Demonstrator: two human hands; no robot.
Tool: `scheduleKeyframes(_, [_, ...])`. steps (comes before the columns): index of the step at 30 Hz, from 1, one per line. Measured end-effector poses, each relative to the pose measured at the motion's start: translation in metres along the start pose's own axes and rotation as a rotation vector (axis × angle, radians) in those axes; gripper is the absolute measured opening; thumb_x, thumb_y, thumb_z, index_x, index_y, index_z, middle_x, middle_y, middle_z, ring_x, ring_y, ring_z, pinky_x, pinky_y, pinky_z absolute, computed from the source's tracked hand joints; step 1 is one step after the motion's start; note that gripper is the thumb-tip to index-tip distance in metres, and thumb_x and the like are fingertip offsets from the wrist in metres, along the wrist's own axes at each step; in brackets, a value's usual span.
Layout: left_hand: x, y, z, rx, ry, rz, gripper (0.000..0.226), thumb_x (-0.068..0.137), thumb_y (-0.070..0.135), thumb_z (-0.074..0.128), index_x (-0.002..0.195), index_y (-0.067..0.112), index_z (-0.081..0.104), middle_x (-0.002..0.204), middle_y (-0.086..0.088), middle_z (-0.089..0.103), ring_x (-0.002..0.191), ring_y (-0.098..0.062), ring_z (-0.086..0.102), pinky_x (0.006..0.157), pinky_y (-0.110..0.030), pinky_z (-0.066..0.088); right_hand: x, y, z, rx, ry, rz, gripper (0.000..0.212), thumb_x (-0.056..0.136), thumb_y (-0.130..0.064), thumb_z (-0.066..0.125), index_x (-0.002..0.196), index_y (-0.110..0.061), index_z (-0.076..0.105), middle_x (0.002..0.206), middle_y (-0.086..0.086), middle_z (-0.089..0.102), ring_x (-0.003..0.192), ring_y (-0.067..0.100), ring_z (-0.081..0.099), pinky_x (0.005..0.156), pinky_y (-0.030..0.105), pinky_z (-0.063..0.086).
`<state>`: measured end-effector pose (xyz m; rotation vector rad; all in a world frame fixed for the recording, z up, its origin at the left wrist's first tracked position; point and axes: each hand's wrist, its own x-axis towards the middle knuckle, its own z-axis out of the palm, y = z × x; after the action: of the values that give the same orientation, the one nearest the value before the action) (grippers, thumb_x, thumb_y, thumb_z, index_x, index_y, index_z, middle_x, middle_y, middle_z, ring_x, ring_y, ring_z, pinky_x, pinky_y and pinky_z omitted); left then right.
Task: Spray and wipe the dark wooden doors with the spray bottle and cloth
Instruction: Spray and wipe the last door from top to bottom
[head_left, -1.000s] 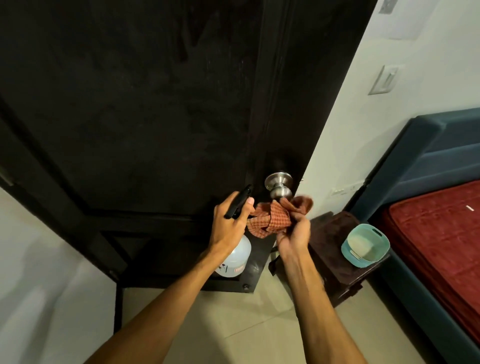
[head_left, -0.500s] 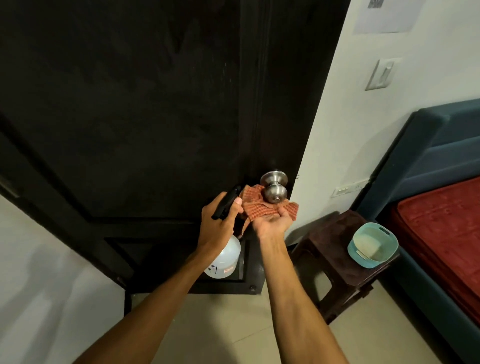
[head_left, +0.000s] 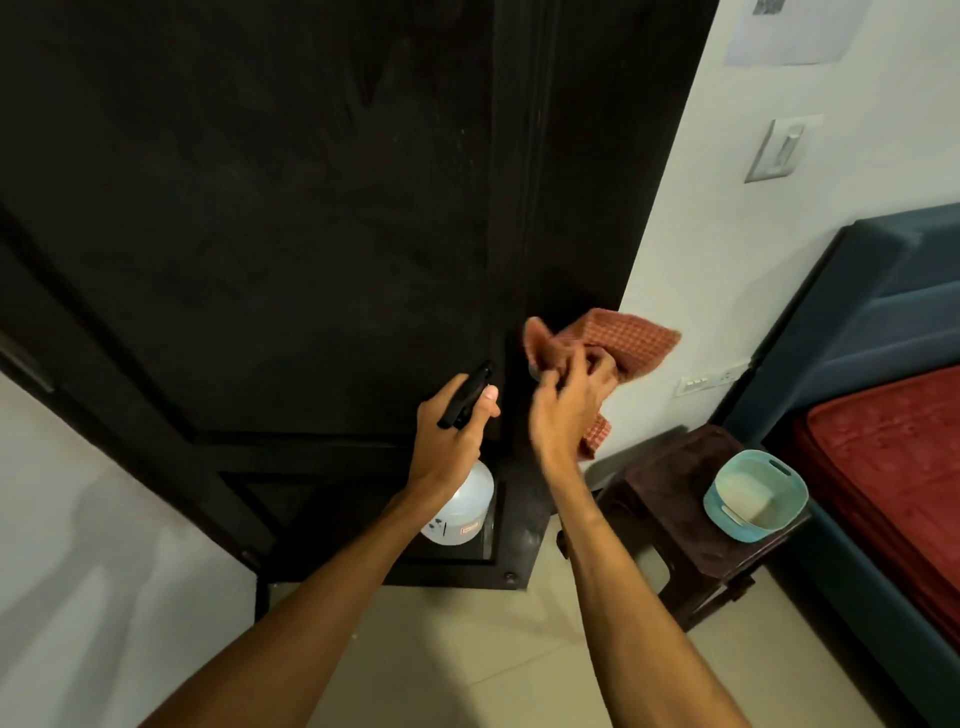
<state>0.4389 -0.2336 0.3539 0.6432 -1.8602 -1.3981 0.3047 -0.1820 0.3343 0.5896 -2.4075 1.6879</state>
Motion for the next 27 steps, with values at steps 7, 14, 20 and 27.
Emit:
scheduleKeyframes(7, [0.0,0.002,0.007,-0.008,0.006,0.012,0.019,0.1,0.036,0.06,0.084,0.028,0.067,0.082,-0.025,0.067,0.045,-0.014,0.05,0.043,-0.034,0.042,-0.001,0.004,-0.001,-0.312,-0.033,-0.149,0.018,0.092,-0.015,0.062,0.104,-0.005,0.071,0.131,0.02,0.051,0.125,0.042,0.042,0.095,0.058,0.049])
scheduleKeyframes(14, [-0.003,-0.005,0.003,0.007,0.001,-0.031,0.021,0.104,0.022,0.061,0.085,0.014,0.066,0.083,-0.026,0.066,0.045,-0.006,0.05,0.043,-0.023,0.042,0.013,0.009,-0.014,0.435,0.005,0.31,0.027,0.097,-0.008,0.052,0.121,-0.006,0.064,0.131,0.015,0.058,0.119,0.034,0.061,0.101,0.043,0.052])
scheduleKeyframes(20, [-0.001,-0.006,0.0,0.005,0.009,-0.006,0.017,0.104,0.023,0.061,0.088,0.02,0.066,0.083,-0.013,0.071,0.054,-0.002,0.057,0.054,-0.02,0.045,-0.013,-0.006,-0.03,1.342,-0.145,0.936,0.034,0.106,-0.028,0.044,0.117,-0.003,0.065,0.089,0.019,0.074,0.073,0.029,0.074,0.069,0.039,0.06])
scheduleKeyframes(27, [0.002,-0.006,0.0,-0.002,0.018,-0.019,0.022,0.104,0.025,0.061,0.087,0.012,0.066,0.087,-0.026,0.067,0.048,-0.005,0.052,0.045,-0.021,0.043,-0.005,0.01,-0.014,0.202,-0.053,-0.001,0.02,0.088,-0.011,0.063,0.107,-0.016,0.067,0.123,0.005,0.053,0.115,0.024,0.051,0.098,0.04,0.044])
